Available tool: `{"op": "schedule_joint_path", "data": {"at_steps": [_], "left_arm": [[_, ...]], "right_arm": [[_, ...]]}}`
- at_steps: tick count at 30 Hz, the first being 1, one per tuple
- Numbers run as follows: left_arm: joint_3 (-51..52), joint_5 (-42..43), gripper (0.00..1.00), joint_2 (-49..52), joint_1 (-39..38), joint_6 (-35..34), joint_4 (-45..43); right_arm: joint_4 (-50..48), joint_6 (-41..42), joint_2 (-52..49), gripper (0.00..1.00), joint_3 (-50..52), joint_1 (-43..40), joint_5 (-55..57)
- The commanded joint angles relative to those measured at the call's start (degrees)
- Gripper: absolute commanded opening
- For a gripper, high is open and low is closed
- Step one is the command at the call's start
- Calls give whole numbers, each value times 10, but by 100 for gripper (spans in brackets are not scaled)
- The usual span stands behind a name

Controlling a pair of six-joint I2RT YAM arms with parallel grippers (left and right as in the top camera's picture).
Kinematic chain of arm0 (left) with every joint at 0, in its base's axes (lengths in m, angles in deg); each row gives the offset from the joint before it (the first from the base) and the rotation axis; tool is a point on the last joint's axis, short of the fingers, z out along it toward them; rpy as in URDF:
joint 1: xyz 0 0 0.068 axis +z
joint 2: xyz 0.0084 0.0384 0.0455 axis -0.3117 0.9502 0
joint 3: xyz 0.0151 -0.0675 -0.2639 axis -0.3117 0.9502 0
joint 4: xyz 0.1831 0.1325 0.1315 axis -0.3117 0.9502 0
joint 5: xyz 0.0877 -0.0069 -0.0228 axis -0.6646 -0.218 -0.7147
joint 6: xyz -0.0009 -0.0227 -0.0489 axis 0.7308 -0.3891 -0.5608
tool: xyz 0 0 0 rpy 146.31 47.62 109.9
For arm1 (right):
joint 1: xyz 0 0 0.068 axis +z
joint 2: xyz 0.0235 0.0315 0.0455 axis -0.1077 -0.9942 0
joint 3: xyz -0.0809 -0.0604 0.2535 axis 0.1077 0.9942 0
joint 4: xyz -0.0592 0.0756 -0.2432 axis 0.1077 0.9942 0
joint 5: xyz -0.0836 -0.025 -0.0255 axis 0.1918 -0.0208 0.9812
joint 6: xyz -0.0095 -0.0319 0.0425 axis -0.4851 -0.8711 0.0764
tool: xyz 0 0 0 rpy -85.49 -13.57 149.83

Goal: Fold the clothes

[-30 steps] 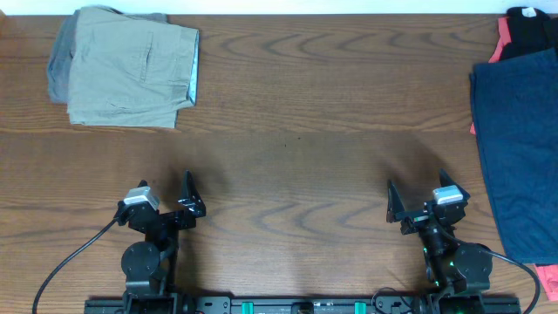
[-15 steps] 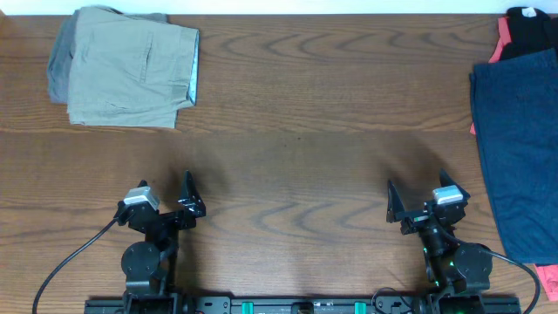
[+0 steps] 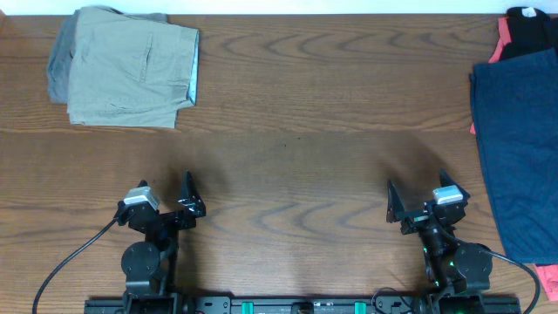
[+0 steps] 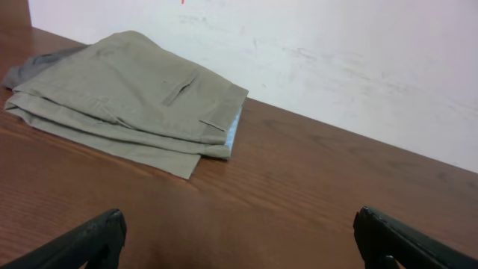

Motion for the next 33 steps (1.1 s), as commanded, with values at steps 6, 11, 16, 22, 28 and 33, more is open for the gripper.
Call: {"op": "schedule_joint_path", "data": {"at_steps": [6, 11, 16, 22, 28, 33], "left_arm": [[16, -13, 98, -3, 3, 5, 12], [16, -13, 98, -3, 3, 5, 12], [16, -13, 98, -3, 3, 5, 12], [16, -13, 98, -3, 3, 5, 12], [16, -13, 98, -3, 3, 5, 12], [16, -13, 98, -3, 3, 5, 12]], "right_arm": [[1, -9, 3, 99, 1, 1, -6], [1, -9, 3, 99, 1, 1, -6], [1, -9, 3, 99, 1, 1, -6], [-33, 114, 3, 99, 1, 2, -124], [-1, 342, 3, 99, 1, 2, -381], [-14, 397, 3, 99, 1, 2, -371]]}}
